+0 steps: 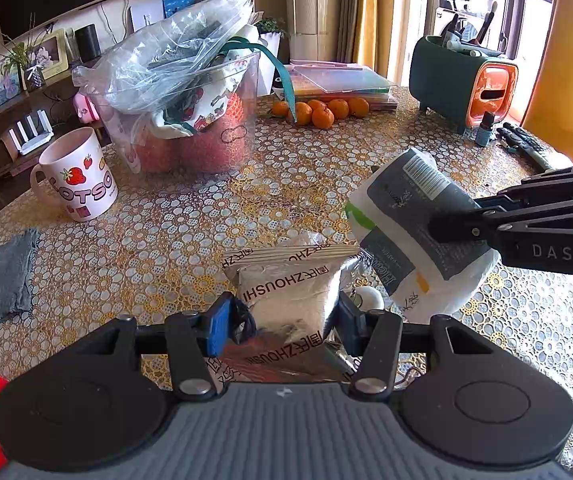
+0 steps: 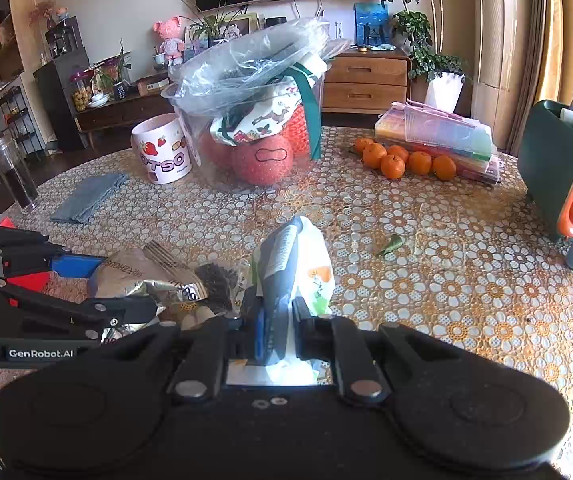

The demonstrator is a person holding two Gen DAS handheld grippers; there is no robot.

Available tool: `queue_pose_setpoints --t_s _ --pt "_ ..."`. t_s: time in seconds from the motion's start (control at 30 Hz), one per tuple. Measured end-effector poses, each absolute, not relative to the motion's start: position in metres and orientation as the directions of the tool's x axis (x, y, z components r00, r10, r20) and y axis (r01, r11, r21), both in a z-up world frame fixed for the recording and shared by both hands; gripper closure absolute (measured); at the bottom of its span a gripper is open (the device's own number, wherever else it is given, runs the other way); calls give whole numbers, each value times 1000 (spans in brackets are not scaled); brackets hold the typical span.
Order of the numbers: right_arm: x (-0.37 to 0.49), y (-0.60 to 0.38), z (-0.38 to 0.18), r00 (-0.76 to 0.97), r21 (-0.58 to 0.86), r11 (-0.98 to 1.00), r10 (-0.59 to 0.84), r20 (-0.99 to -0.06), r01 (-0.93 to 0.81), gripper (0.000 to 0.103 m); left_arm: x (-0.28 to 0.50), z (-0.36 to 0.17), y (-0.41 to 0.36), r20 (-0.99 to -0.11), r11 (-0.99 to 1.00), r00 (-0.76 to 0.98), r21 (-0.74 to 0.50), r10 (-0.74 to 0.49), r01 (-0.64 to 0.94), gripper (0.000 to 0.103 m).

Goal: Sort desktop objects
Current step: 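Carry silver packet in left tool and white-grey bag in right tool into shoebox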

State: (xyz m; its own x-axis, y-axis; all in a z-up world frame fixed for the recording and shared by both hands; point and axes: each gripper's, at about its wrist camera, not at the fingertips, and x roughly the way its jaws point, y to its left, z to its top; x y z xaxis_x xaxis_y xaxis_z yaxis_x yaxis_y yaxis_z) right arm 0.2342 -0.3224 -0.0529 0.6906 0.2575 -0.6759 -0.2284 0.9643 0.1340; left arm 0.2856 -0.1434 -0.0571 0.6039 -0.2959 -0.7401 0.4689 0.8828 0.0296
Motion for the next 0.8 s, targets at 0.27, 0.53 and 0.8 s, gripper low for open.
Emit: queue_pose_setpoints --t_s 0.27,0.53,0.8 --pt "208 -330 -28 709 147 966 256 -657 -213 90 264 -33 -138 -728 889 620 31 -293 456 51" --pt "175 -321 -8 719 152 963 269 -641 -224 90 236 -14 -124 -727 906 630 26 -273 422 51" --pt "146 -304 11 729 174 959 284 -623 -225 90 205 5 -101 -718 935 656 19 -233 353 51"
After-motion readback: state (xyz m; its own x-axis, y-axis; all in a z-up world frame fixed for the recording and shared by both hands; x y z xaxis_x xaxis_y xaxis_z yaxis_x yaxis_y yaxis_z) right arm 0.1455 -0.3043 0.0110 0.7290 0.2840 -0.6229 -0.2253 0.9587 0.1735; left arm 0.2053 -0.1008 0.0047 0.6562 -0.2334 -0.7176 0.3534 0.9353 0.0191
